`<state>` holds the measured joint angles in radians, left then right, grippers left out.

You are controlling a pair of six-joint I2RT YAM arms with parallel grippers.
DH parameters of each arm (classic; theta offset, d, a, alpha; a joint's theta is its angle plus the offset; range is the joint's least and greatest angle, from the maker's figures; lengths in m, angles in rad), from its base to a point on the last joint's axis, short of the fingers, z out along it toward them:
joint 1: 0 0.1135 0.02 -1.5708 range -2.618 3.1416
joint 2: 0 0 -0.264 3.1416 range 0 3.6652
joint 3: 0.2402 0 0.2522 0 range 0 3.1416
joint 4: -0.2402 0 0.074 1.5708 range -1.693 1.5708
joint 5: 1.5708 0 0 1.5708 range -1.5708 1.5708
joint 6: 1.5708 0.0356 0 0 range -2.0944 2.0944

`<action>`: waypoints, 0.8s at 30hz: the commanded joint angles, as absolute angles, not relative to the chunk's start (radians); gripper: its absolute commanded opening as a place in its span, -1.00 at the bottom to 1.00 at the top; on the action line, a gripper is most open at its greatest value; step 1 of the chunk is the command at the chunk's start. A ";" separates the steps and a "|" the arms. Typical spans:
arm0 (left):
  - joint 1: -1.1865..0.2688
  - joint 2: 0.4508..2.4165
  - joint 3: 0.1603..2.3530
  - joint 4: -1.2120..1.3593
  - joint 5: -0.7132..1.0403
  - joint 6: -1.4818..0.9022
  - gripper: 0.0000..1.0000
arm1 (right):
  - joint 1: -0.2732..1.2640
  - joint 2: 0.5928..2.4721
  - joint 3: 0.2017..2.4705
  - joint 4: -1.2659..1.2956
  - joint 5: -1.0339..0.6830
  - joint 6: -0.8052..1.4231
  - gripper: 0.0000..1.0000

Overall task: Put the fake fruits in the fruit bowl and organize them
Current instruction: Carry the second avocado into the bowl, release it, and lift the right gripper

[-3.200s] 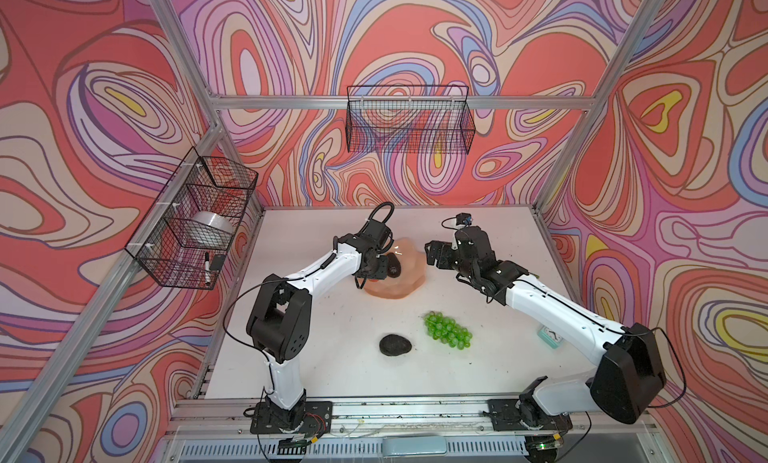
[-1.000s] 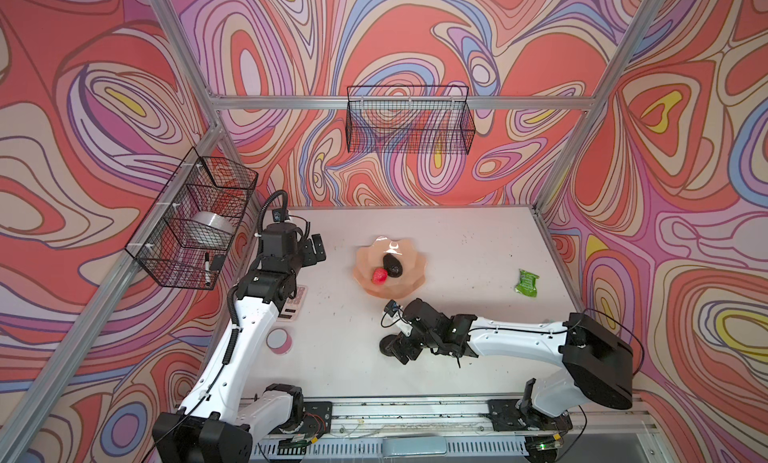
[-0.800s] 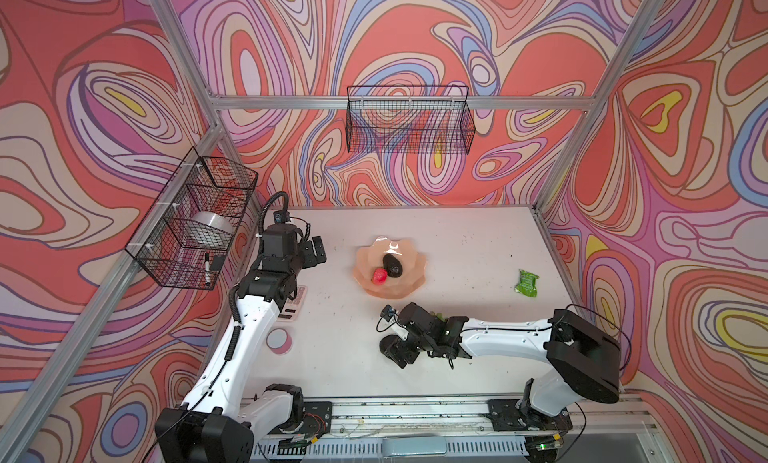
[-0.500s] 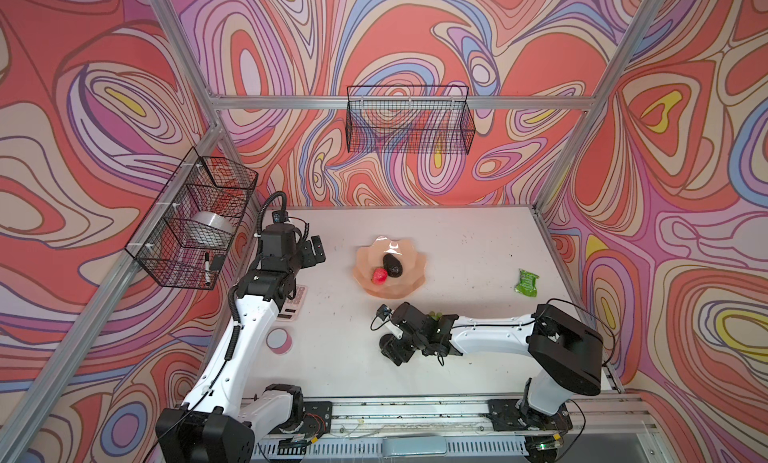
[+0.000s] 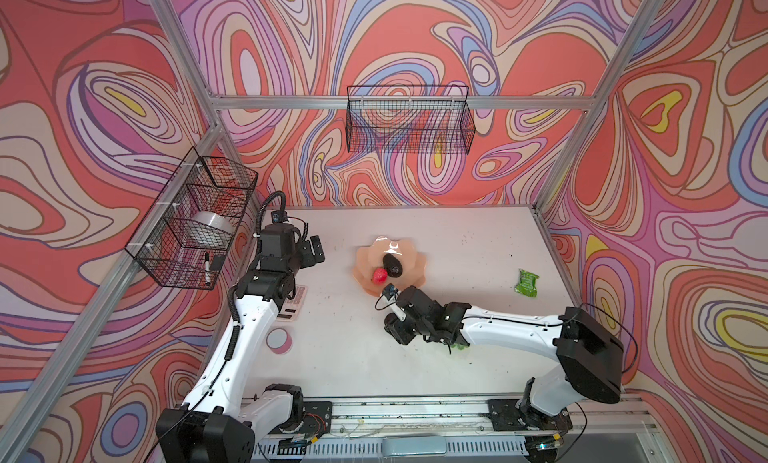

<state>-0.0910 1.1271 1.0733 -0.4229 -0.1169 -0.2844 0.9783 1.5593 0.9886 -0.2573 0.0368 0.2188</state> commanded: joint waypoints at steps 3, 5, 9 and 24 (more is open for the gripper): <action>-0.080 1.106 1.075 -0.443 -0.134 -0.287 1.00 | 0.873 1.526 1.113 -0.300 0.103 0.149 0.09; -0.079 1.104 1.075 -0.443 -0.133 -0.288 1.00 | 0.845 1.562 1.157 -0.296 0.115 0.094 0.09; -0.077 1.099 1.072 -0.448 -0.137 -0.290 1.00 | 0.786 1.646 1.212 -0.241 0.077 -0.009 0.08; -0.069 1.098 1.067 -0.448 -0.130 -0.298 1.00 | 0.729 1.907 1.323 -0.179 0.029 -0.159 0.11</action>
